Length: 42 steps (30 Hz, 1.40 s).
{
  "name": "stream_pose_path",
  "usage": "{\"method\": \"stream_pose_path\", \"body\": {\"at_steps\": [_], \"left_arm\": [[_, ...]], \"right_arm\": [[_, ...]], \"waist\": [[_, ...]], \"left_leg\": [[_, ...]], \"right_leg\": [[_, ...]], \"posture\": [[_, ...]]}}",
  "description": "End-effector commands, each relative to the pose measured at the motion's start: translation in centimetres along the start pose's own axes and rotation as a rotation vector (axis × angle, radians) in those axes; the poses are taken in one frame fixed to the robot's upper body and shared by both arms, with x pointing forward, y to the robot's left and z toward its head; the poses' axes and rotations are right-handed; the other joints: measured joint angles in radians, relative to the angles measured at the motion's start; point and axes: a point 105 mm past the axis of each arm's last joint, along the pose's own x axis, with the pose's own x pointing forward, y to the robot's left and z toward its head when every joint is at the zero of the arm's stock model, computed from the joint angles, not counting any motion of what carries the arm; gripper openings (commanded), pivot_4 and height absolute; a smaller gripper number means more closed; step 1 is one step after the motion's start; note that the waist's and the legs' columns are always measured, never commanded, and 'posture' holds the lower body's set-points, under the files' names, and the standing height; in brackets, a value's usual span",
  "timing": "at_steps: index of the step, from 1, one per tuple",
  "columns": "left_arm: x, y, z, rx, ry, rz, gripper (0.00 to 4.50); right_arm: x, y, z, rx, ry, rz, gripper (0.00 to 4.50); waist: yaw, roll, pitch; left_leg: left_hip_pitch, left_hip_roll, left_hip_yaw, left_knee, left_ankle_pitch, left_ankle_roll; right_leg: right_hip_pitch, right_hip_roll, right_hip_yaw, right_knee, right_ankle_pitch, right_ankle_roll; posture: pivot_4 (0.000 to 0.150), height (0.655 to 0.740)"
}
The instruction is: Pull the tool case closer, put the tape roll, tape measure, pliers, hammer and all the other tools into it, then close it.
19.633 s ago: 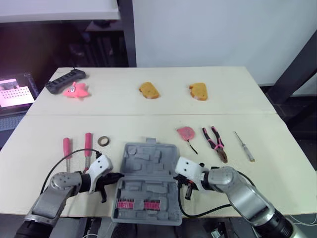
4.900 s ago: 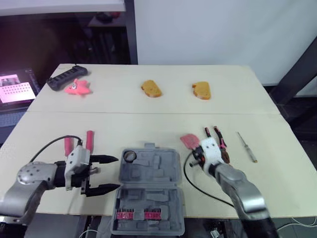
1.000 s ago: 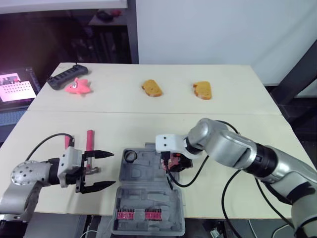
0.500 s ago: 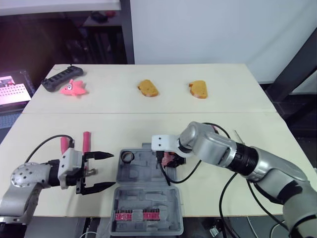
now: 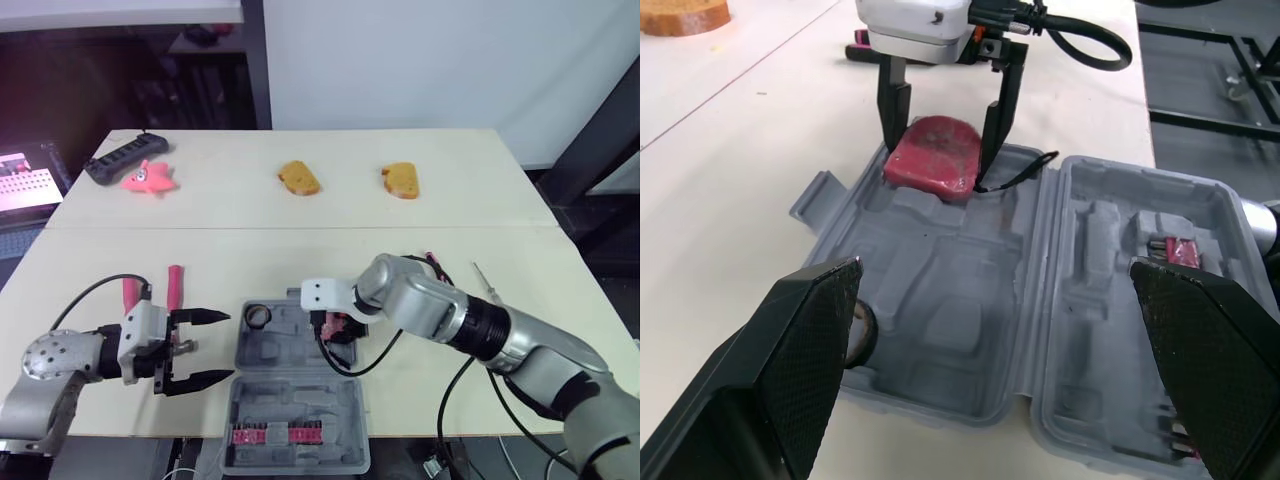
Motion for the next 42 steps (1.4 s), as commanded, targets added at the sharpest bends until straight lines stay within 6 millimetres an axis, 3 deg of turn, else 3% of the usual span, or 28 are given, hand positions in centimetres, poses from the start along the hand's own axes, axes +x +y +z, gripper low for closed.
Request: {"method": "stream_pose_path", "body": {"at_steps": [1, 2, 4, 11, 14, 20, 27, 31, 42], "left_arm": [[-0.1, -0.1, 0.6, 0.018, -0.003, -0.008, 4.50], [-0.1, -0.1, 0.6, 0.017, -0.002, -0.010, 4.50], [0.0, -0.2, 0.5, 0.012, 0.000, -0.013, 4.50], [0.0, -0.1, 0.6, 0.009, 0.002, -0.012, 4.50], [0.0, 0.0, 0.6, 0.009, 0.002, -0.012, 4.50], [0.1, 0.0, 0.6, 0.010, 0.000, -0.014, 4.50], [0.0, 0.0, 0.5, 0.008, 0.003, -0.014, 4.50], [0.0, 0.1, 0.5, 0.008, 0.003, -0.015, 4.50], [-0.1, 0.3, 0.5, 0.007, 0.001, -0.001, 4.50]], "right_arm": [[-0.7, -0.4, 1.1, -0.021, -0.046, -0.028, 3.42], [-0.8, -0.5, 1.1, -0.022, -0.049, -0.029, 3.97], [-1.0, -0.5, 1.3, -0.023, -0.059, -0.034, 4.45], [-3.2, -1.6, 1.5, -0.015, -0.096, -0.088, 4.45], [-3.9, -1.2, 1.6, -0.019, -0.122, -0.083, 4.45], [-3.4, 0.2, 0.8, 0.003, -0.149, -0.053, 4.45], [-3.4, 0.4, 0.8, 0.052, -0.187, -0.061, 4.45], [-3.6, 0.4, 1.0, 0.077, -0.209, -0.060, 2.67], [-4.1, -0.6, -0.2, 0.185, -0.320, -0.164, 2.67]], "waist": [[0.000, 0.000, 0.000], [0.000, 0.000, 0.000], [0.000, 0.000, 0.000], [0.000, 0.000, 0.000], [0.001, 0.000, 0.000], [0.001, 0.000, 0.000], [0.001, 0.000, 0.000], [0.001, 0.000, 0.000], [0.002, 0.000, 0.000]], "left_leg": [[0.000, 0.000, 0.000, 0.000, 0.000, 0.000], [0.000, 0.000, 0.000, 0.000, 0.000, 0.000], [0.000, 0.000, 0.000, 0.000, 0.000, 0.000], [0.000, 0.000, 0.000, 0.000, 0.000, 0.000], [0.000, 0.000, 0.000, 0.000, 0.000, 0.000], [0.000, 0.000, 0.000, 0.000, 0.000, 0.000], [0.000, 0.000, 0.000, 0.000, 0.000, 0.000], [0.000, 0.000, 0.000, 0.000, 0.000, 0.000], [0.000, 0.000, 0.000, 0.000, 0.000, 0.000]], "right_leg": [[0.000, 0.000, 0.000, 0.000, 0.000, 0.000], [0.000, 0.000, 0.000, 0.000, 0.000, 0.000], [0.000, 0.000, 0.000, 0.000, 0.000, 0.000], [0.000, 0.000, 0.000, 0.000, 0.000, 0.000], [0.000, 0.000, 0.000, 0.000, 0.000, 0.000], [0.000, 0.000, 0.000, 0.000, 0.000, 0.000], [0.000, 0.000, 0.000, 0.000, 0.000, 0.000], [0.000, 0.000, 0.000, 0.000, 0.000, 0.000], [0.000, 0.000, 0.000, -0.001, 0.000, 0.000]], "posture": [[0.150, 0.7400], [0.150, 0.7400], [0.150, 0.7400], [0.150, 0.7400], [0.150, 0.7400], [0.150, 0.7400], [0.150, 0.7400], [0.150, 0.7400], [0.150, 0.7400]]}}
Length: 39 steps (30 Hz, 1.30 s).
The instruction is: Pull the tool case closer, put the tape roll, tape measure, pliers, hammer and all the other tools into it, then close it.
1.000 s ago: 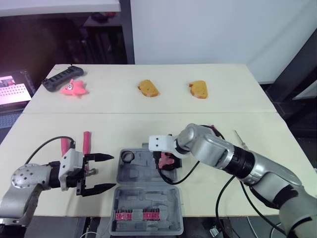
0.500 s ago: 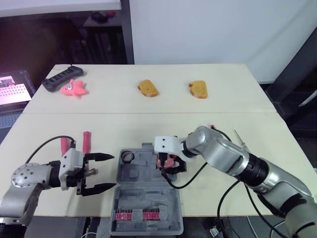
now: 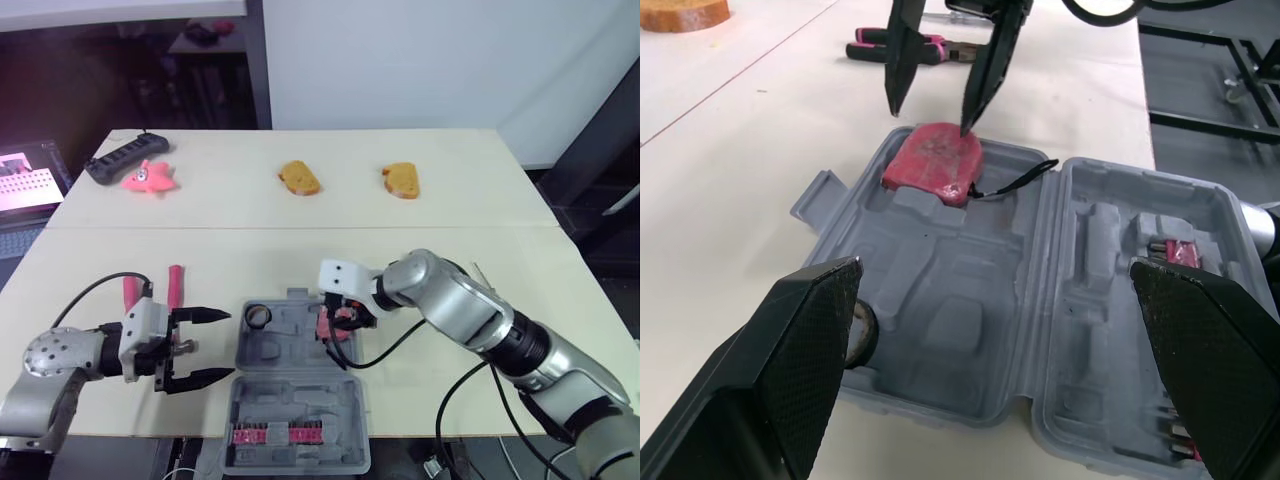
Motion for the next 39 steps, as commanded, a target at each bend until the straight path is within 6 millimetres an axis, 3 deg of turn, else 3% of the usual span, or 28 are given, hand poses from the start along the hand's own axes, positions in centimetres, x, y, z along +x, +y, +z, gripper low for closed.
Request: {"method": "stream_pose_path", "body": {"at_steps": [1, 7, 14, 16, 20, 30, 39], "left_arm": [[-0.3, 0.1, 0.4, 0.015, 0.000, 0.009, 4.50], [-0.4, 0.1, 0.4, 0.010, 0.000, 0.018, 4.50], [0.0, -0.1, 0.4, 0.002, -0.005, 0.015, 4.50], [0.0, 0.0, 0.4, 0.002, -0.004, 0.014, 4.50], [-0.1, 0.2, 0.4, 0.003, -0.001, 0.015, 4.50], [-0.1, 0.4, 0.5, 0.005, 0.001, 0.018, 4.50], [0.1, 0.3, 0.5, 0.007, 0.001, 0.021, 4.50]], "right_arm": [[-0.9, -0.1, 0.4, 0.038, -0.131, -0.069, 2.67], [-1.9, 2.1, -1.1, 0.117, -0.341, -0.084, 2.67], [-1.0, 1.6, -2.0, 0.207, -0.501, -0.208, 2.67], [-0.8, 1.8, -1.9, 0.207, -0.505, -0.197, 2.67], [-0.9, 1.6, -1.8, 0.190, -0.496, -0.206, 1.40], [0.3, 1.6, -3.0, 0.176, -0.413, -0.214, 1.40], [2.7, 2.2, -5.8, 0.266, -0.305, -0.185, 1.40]], "waist": [[0.003, 0.000, 0.000], [0.001, -0.001, 0.000], [0.001, -0.001, 0.000], [0.001, -0.001, 0.000], [0.001, -0.001, 0.000], [0.001, -0.001, 0.000], [0.000, -0.001, 0.000]], "left_leg": [[0.000, 0.000, 0.000, 0.000, 0.000, 0.000], [0.000, 0.000, 0.000, 0.000, 0.000, 0.000], [0.001, 0.000, 0.000, 0.000, 0.000, 0.000], [0.001, 0.000, 0.000, 0.000, 0.000, 0.000], [0.001, 0.000, 0.000, 0.000, 0.000, 0.000], [0.001, 0.000, 0.000, 0.000, 0.000, 0.000], [0.002, 0.000, 0.000, 0.000, 0.000, 0.000]], "right_leg": [[0.000, 0.000, 0.000, 0.000, 0.000, 0.000], [0.001, 0.000, 0.000, -0.002, 0.000, 0.000], [0.002, 0.001, 0.001, -0.002, 0.000, 0.000], [0.003, 0.000, 0.001, -0.002, 0.000, 0.000], [0.003, 0.001, 0.001, -0.002, 0.000, 0.000], [0.003, 0.001, 0.001, -0.002, 0.000, 0.000], [0.004, 0.001, 0.001, -0.002, 0.000, 0.000]], "posture": [[0.150, 0.7400], [0.150, 0.7400], [0.150, 0.7400], [0.150, 0.7400], [0.150, 0.7400], [0.150, 0.7400], [0.150, 0.7400]]}}
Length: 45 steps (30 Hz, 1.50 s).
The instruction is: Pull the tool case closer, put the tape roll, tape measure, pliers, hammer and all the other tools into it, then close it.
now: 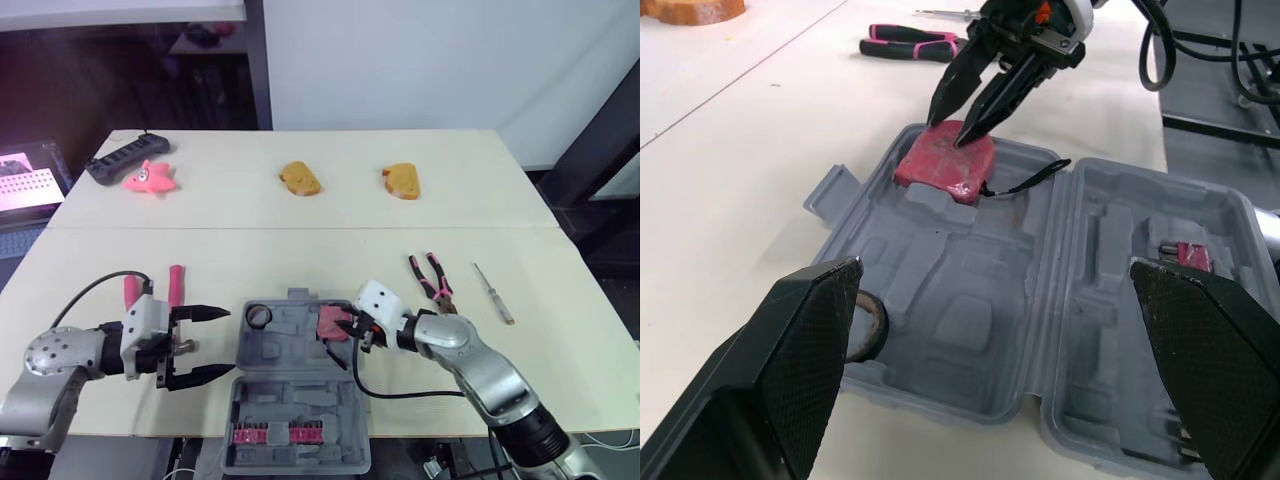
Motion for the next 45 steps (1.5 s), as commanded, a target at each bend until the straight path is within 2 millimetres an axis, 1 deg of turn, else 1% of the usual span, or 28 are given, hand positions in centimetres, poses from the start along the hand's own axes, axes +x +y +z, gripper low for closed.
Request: {"method": "stream_pose_path", "body": {"at_steps": [1, 5, 11, 14, 15, 17, 18, 22, 25, 29, 30, 32, 33, 34, 39, 43, 45], "left_arm": [[0.1, 0.0, 0.6, 0.025, -0.003, -0.002, 4.50], [0.0, -0.1, 0.6, 0.024, -0.002, -0.001, 4.50], [-0.1, 0.0, 0.6, 0.025, 0.000, 0.003, 4.50], [-0.2, 0.0, 0.6, 0.026, 0.002, 0.005, 4.50], [-0.2, 0.0, 0.6, 0.026, 0.003, 0.006, 4.50], [-0.3, 0.1, 0.7, 0.027, 0.005, 0.007, 4.50], [-0.3, 0.1, 0.7, 0.028, 0.005, 0.008, 4.50], [-0.4, 0.2, 0.8, 0.031, 0.005, 0.012, 4.50], [-0.4, 0.3, 0.9, 0.035, 0.004, 0.011, 4.50], [-0.4, 0.5, 1.0, 0.041, 0.005, 0.011, 4.50], [-0.4, 0.5, 1.0, 0.042, 0.005, 0.011, 4.50], [-0.4, 0.6, 1.0, 0.043, 0.007, 0.009, 4.50], [-0.4, 0.6, 1.0, 0.043, 0.008, 0.008, 4.50], [-0.4, 0.6, 1.0, 0.043, 0.008, 0.008, 4.50], [-0.3, 0.8, 1.1, 0.045, 0.008, 0.007, 4.50], [-0.2, 0.9, 1.1, 0.049, 0.006, 0.001, 4.50], [-0.1, 1.1, 1.1, 0.051, 0.004, 0.001, 4.50]], "right_arm": [[0.5, 0.5, -2.2, 0.063, 0.077, 0.013, 1.40], [0.9, 0.9, -4.8, 0.099, 0.177, 0.034, 1.40], [1.2, 1.6, -7.5, 0.143, 0.282, 0.064, 1.40], [1.1, 2.0, -8.7, 0.174, 0.327, 0.074, 1.40], [1.1, 2.1, -9.2, 0.205, 0.342, 0.074, 1.40], [0.9, 2.3, -10.3, 0.237, 0.380, 0.069, 1.40], [0.8, 2.5, -10.8, 0.253, 0.394, 0.070, 1.40], [1.1, 3.1, -11.8, 0.305, 0.384, 0.073, 1.40], [1.2, 3.6, -12.5, 0.397, 0.375, 0.071, 1.40], [0.8, 4.3, -14.4, 0.436, 0.409, 0.063, 1.40], [0.4, 4.5, -15.3, 0.427, 0.433, 0.053, 1.40], [0.0, 4.9, -16.4, 0.431, 0.450, 0.045, 1.40], [-0.1, 5.0, -16.6, 0.434, 0.447, 0.042, 1.40], [0.0, 5.0, -16.5, 0.424, 0.434, 0.035, 1.40], [0.9, 4.0, -15.3, 0.377, 0.339, -0.017, 1.40], [1.3, 3.6, -15.1, 0.359, 0.327, -0.029, 1.40], [1.2, 3.8, -15.5, 0.350, 0.344, -0.020, 1.40]], "waist": [[0.000, 0.000, 0.000], [0.000, -0.002, -0.001], [0.006, -0.007, -0.010], [0.010, -0.009, -0.017], [0.012, -0.010, -0.018], [0.016, -0.012, -0.022], [0.019, -0.013, -0.026], [0.028, -0.017, -0.035], [0.028, -0.017, -0.040], [0.027, -0.017, -0.046], [0.028, -0.017, -0.047], [0.028, -0.016, -0.048], [0.029, -0.015, -0.050], [0.029, -0.013, -0.051], [0.028, -0.013, -0.053], [0.026, -0.011, -0.053], [0.025, -0.011, -0.053]], "left_leg": [[0.000, 0.000, 0.000, 0.000, 0.000, 0.000], [0.002, 0.000, 0.000, 0.000, 0.000, 0.000], [0.004, 0.000, 0.000, 0.000, 0.000, 0.000], [0.005, 0.000, 0.000, 0.000, 0.000, 0.000], [0.007, 0.000, 0.000, -0.001, 0.000, 0.000], [0.016, 0.000, 0.000, -0.004, 0.000, 0.000], [0.018, 0.000, 0.000, -0.005, -0.001, 0.000], [0.019, 0.000, 0.000, -0.005, -0.001, 0.000], [0.020, 0.000, 0.000, -0.005, -0.001, 0.000], [0.022, 0.000, 0.000, -0.007, -0.001, 0.000], [0.023, 0.000, 0.000, -0.008, -0.001, 0.000], [0.030, 0.000, 0.000, -0.010, -0.001, 0.000], [0.037, 0.000, 0.000, -0.013, -0.002, 0.001], [0.039, 0.000, 0.000, -0.016, -0.002, 0.001], [0.038, 0.000, 0.000, -0.017, -0.002, 0.001], [0.036, -0.001, 0.000, -0.017, -0.002, 0.001], [0.036, 0.000, 0.000, -0.017, -0.002, 0.001]], "right_leg": [[0.000, 0.000, 0.000, 0.000, 0.000, 0.000], [0.002, 0.000, 0.000, 0.000, 0.000, 0.000], [0.005, 0.000, 0.000, -0.001, 0.000, -0.001], [0.007, 0.000, 0.000, -0.003, -0.002, -0.003], [0.009, 0.000, 0.000, -0.004, -0.002, -0.003], [0.018, 0.000, 0.000, -0.009, -0.003, -0.004], [0.021, 0.000, 0.000, -0.011, -0.003, -0.004], [0.022, -0.001, 0.000, -0.013, -0.003, -0.005], [0.023, -0.001, 0.000, -0.014, -0.003, -0.005], [0.025, -0.001, 0.000, -0.014, -0.004, -0.005], [0.026, -0.001, 0.000, -0.014, -0.004, -0.005], [0.030, -0.001, 0.000, -0.017, -0.006, -0.006], [0.036, -0.001, 0.000, -0.021, -0.009, -0.006], [0.039, -0.001, 0.000, -0.024, -0.011, -0.003], [0.041, -0.001, 0.001, -0.029, -0.011, -0.003], [0.039, -0.001, 0.002, -0.029, -0.010, -0.004], [0.039, 0.000, 0.002, -0.029, -0.010, -0.004]], "posture": [[0.150, 0.7400], [0.150, 0.7400], [0.150, 0.7400], [0.150, 0.7400], [0.150, 0.7400], [0.150, 0.7400], [0.150, 0.7400], [0.150, 0.7400], [0.150, 0.7400], [0.150, 0.7400], [0.150, 0.7400], [0.150, 0.7400], [0.150, 0.7400], [0.150, 0.7400], [0.150, 0.7400], [0.150, 0.7400], [0.150, 0.7400]]}}
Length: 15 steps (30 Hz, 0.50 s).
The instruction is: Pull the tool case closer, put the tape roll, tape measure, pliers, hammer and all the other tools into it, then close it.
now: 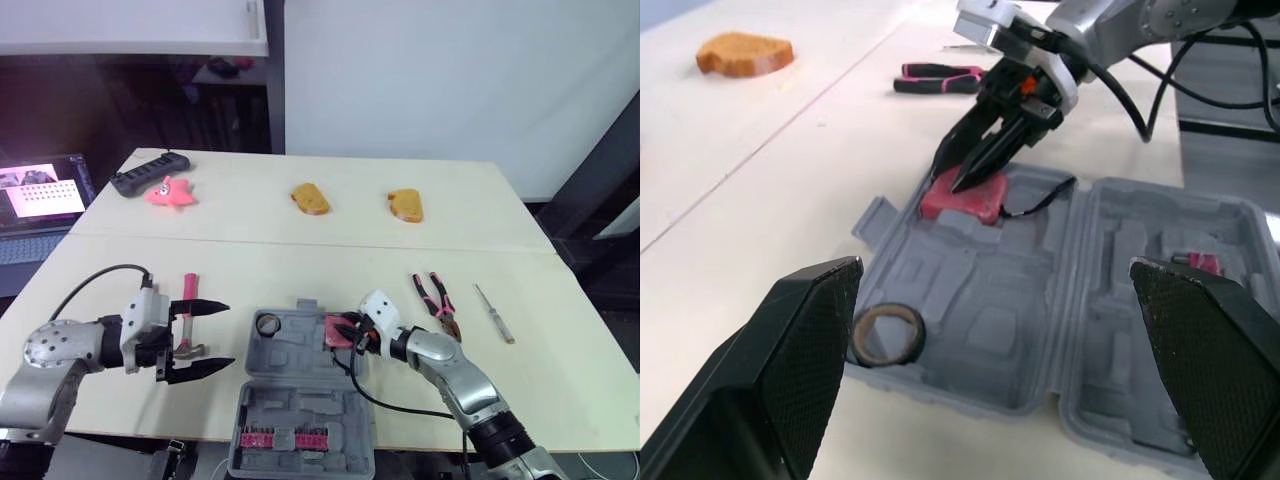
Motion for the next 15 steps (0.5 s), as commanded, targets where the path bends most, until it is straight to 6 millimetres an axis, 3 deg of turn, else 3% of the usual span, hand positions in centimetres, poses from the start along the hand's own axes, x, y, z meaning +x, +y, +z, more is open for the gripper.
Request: {"method": "stream_pose_path", "body": {"at_steps": [1, 6, 14, 15], "left_arm": [[-0.1, 0.4, 0.6, 0.032, -0.002, 0.000, 4.50], [0.0, 0.5, 0.6, 0.033, -0.003, -0.002, 4.50], [0.0, 0.7, 0.6, 0.035, -0.006, 0.003, 4.50], [-0.1, 0.7, 0.6, 0.033, -0.008, 0.008, 4.50]], "right_arm": [[-2.0, 1.3, -10.8, 0.123, 0.400, -0.016, 1.40], [-1.8, 1.1, -9.4, 0.124, 0.346, -0.014, 1.40], [-2.2, -0.7, -0.5, 0.039, 0.076, -0.011, 1.40], [-2.7, -1.0, 1.6, 0.020, 0.020, -0.003, 1.40]], "waist": [[0.000, 0.000, 0.000], [0.000, 0.000, 0.000], [0.006, 0.008, 0.014], [0.006, 0.010, 0.015]], "left_leg": [[0.000, 0.000, 0.000, 0.000, 0.000, 0.000], [0.000, 0.000, 0.000, 0.000, 0.000, 0.000], [-0.006, -0.001, 0.000, -0.001, 0.000, 0.000], [-0.010, -0.001, 0.000, -0.001, 0.000, 0.000]], "right_leg": [[0.000, 0.000, 0.000, 0.000, 0.000, 0.000], [0.000, 0.000, 0.000, 0.000, 0.000, 0.000], [-0.005, -0.001, 0.000, -0.001, 0.001, -0.001], [-0.005, 0.000, 0.000, -0.001, 0.002, -0.003]], "posture": [[0.150, 0.7400], [0.150, 0.7400], [0.150, 0.7400], [0.150, 0.7400]]}}
